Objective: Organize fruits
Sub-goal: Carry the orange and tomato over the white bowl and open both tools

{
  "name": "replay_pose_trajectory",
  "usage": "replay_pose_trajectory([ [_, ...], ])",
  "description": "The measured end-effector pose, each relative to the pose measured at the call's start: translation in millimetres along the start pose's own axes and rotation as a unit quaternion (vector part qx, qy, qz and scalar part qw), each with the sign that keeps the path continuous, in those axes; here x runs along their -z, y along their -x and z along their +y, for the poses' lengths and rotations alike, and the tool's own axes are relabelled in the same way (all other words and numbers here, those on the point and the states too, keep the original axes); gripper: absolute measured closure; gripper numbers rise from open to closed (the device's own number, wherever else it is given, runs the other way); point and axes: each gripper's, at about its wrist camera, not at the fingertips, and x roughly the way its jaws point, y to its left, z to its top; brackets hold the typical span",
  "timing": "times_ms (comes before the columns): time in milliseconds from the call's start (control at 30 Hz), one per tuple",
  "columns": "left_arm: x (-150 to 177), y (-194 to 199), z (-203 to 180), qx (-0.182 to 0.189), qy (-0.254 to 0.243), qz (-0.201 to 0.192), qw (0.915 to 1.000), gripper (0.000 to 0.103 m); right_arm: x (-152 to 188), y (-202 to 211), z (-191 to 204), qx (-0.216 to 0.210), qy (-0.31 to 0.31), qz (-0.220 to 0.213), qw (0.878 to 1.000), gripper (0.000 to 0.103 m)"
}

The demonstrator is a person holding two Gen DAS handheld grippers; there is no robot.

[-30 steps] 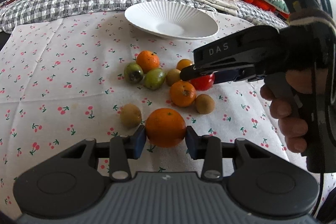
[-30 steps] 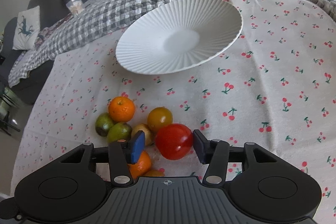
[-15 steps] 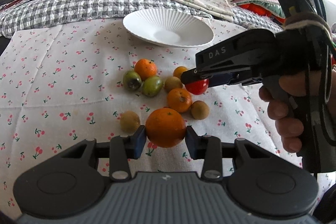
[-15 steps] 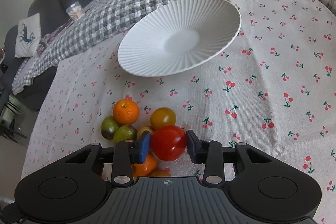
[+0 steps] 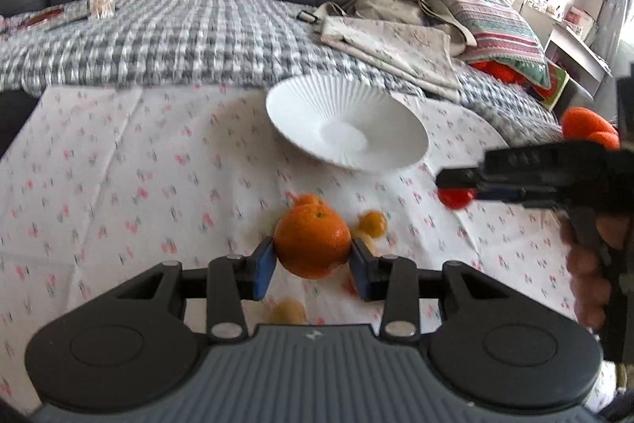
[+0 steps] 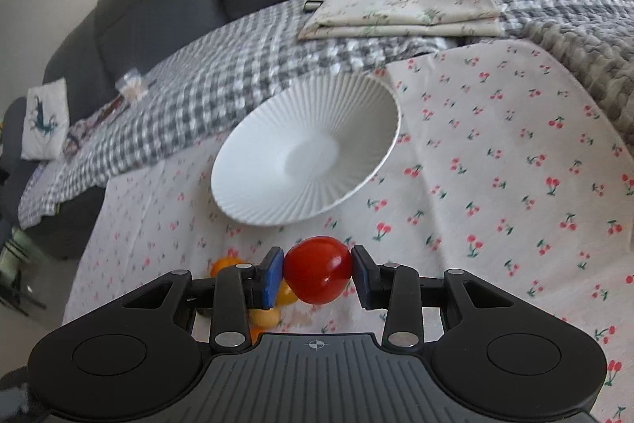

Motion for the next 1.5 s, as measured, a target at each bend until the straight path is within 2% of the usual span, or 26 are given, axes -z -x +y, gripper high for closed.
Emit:
replay_pose_trajectory([
  [167,-25,-13,-5,0.0,-0.009,-0.002,1.0,0.065,-8,-3,1,0.004,0.0,-0.008,1.0,0.067],
  [367,-49,-38,-29,0.005,-0.037,0.002,0.9993,0.065,-21,-6,-1,0.011,-0.002,-0.019,1.0,0.067],
  [667,-79,-79,-44,-0.01,-0.061,-0.014,0.998,0.065,-44,-24,-14,0.032,-0.016,-0.031,0.999,0.067],
  [1133,-86,-134,-41,-0.009,-0.102,-0.021,0.9945,0.065,-54,-63,-8,0.032,0.017,-0.024,0.999,0.067],
  [1500,-81,-160,-39,-0.011,-0.128,-0.006,0.9917,0.064,-54,-91,-4,0.02,0.028,-0.025,0.999,0.066],
])
